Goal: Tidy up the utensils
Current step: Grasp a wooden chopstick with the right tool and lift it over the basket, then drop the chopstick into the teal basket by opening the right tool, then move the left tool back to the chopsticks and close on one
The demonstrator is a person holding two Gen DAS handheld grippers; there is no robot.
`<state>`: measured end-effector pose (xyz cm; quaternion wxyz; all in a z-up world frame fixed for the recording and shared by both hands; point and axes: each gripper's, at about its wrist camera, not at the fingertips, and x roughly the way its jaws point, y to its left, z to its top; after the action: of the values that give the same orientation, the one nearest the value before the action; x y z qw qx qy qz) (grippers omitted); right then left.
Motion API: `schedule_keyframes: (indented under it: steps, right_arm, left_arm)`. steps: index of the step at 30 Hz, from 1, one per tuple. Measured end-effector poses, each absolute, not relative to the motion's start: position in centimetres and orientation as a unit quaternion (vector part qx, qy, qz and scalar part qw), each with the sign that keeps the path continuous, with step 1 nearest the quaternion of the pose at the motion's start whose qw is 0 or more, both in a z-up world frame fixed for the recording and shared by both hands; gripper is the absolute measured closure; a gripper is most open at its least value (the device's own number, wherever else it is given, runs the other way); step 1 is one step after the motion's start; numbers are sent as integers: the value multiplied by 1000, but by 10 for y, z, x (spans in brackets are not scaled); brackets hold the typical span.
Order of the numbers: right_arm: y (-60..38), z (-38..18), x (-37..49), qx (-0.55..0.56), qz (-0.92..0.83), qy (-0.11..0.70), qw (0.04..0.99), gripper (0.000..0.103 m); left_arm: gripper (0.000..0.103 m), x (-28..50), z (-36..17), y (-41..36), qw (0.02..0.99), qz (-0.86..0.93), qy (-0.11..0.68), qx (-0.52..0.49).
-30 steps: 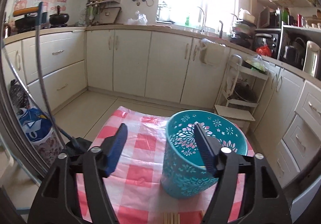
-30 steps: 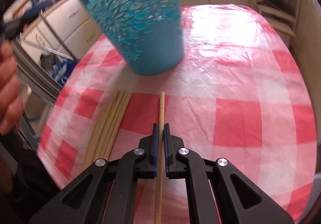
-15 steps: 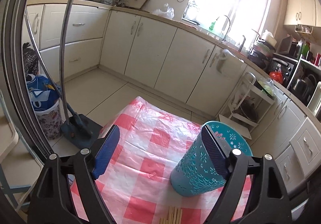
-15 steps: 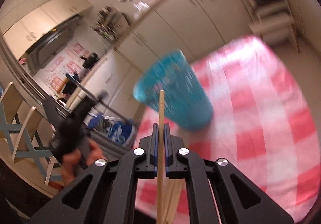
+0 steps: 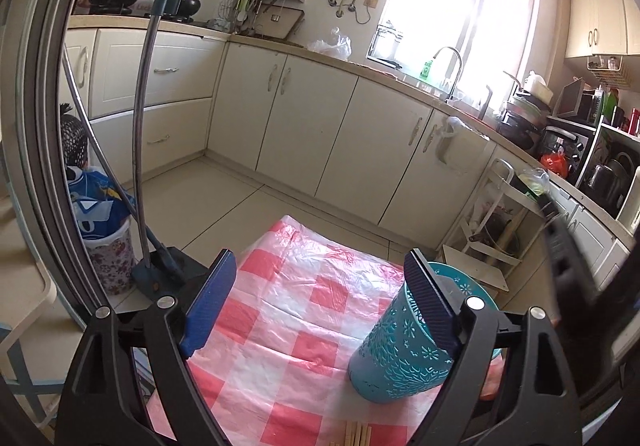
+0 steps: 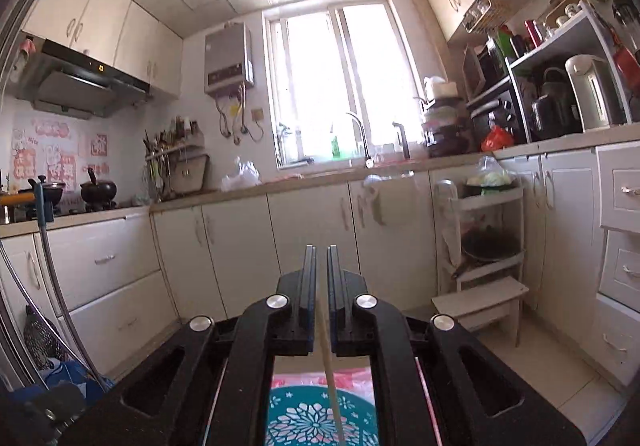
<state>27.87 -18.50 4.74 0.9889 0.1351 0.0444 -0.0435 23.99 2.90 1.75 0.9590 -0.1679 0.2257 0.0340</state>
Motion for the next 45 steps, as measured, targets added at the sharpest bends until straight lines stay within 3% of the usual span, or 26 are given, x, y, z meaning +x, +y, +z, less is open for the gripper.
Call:
schedule_keyframes:
  steps: [8, 18, 20, 28, 33, 35, 45]
  right_arm:
    - [-164, -12, 264, 116, -19, 83, 990, 97]
    - [-170, -34, 211, 110, 7, 132, 985, 96]
    - [-177, -39, 200, 112, 7, 145, 983, 86]
    - [-189, -74, 163, 130, 21, 248, 960, 63]
    - [-150, -125, 149, 78, 81, 380, 918, 65]
    - [-138, -139, 151, 68, 99, 414, 902, 78]
    - [-121, -150, 163, 54, 103, 437, 892, 82]
  left_arm:
    - [21, 240, 20, 26, 960, 31, 224, -164]
    - [19, 242, 15, 38, 954, 40, 237, -181]
    - [19, 242, 13, 45, 951, 47, 239, -191]
    - [18, 243, 8, 52, 948, 59, 246, -192]
    - [17, 241, 4, 46, 952, 56, 254, -164]
    - [16, 239, 0, 45, 952, 57, 259, -154]
    - [16, 213, -62, 25, 928, 39, 367, -56]
